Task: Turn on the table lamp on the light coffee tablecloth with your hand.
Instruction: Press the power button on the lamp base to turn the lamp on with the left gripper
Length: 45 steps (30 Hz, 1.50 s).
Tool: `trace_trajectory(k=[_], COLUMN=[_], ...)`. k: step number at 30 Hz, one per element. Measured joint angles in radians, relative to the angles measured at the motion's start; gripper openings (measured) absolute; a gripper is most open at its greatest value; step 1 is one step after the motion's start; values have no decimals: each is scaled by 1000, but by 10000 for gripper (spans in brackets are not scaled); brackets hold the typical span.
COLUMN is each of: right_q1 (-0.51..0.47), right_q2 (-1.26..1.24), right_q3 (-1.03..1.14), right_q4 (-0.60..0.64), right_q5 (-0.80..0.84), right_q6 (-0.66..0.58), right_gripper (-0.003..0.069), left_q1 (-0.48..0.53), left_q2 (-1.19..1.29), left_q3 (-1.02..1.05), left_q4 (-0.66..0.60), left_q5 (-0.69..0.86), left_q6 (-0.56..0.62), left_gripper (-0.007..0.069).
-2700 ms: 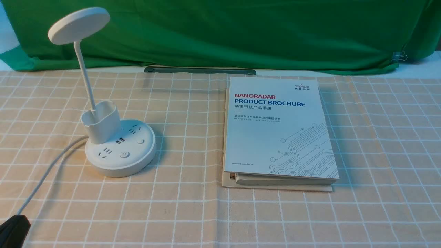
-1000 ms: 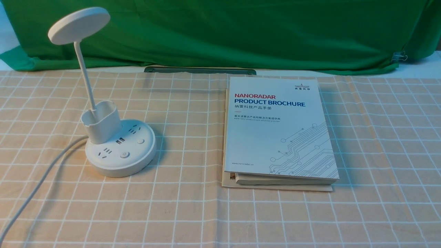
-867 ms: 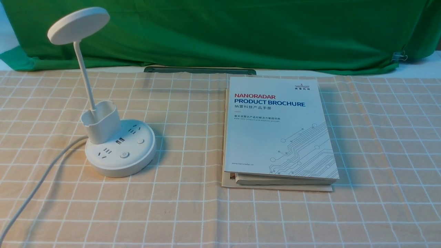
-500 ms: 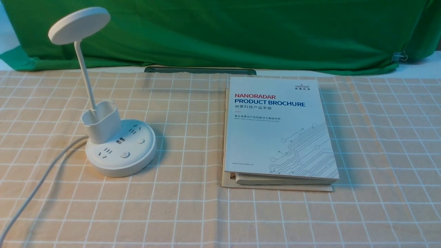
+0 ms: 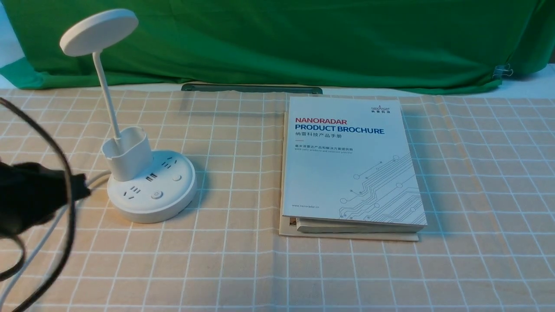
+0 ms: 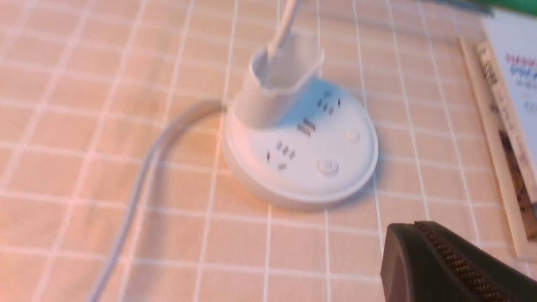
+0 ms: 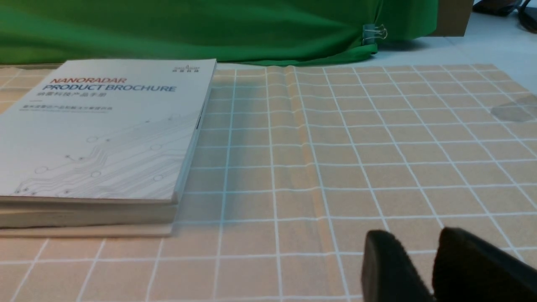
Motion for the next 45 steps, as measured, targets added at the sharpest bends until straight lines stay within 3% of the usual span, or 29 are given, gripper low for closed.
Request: trace_trajectory(k=[8, 11, 13, 16, 17, 18, 19, 21, 24, 33, 45], right_q1=[0, 0, 0, 0, 0, 0, 0, 0, 0, 0, 0], right_q2=[0, 0, 0, 0, 0, 0, 0, 0, 0, 0, 0], right_q3=[0, 0, 0, 0, 0, 0, 0, 0, 0, 0, 0], right_q4=[0, 0, 0, 0, 0, 0, 0, 0, 0, 0, 0], right_q5=[0, 0, 0, 0, 0, 0, 0, 0, 0, 0, 0], right_q6=[0, 0, 0, 0, 0, 0, 0, 0, 0, 0, 0], right_gripper=[238, 238, 238, 238, 238, 238, 238, 238, 238, 238, 238], left_q1=[-29, -116, -161, -227, -244, -246, -253, -255, -255, -255, -173], left_q2=[323, 420, 469, 572, 614, 628, 673, 731, 804, 943, 952], left_q3=[-19, -73, -123, -255, -325, -334, -399, -484, -585, -673, -674], left_q4=[-670, -735, -680, -434, -275, -252, -96, 104, 272, 432, 369], left_q5=[167, 149, 137, 125, 122, 123, 119, 118, 127, 143, 168], left_q6=[570, 631, 600, 406, 277, 258, 132, -7, -128, -182, -268], left_gripper=[21, 21, 21, 21, 21, 21, 21, 21, 21, 21, 21])
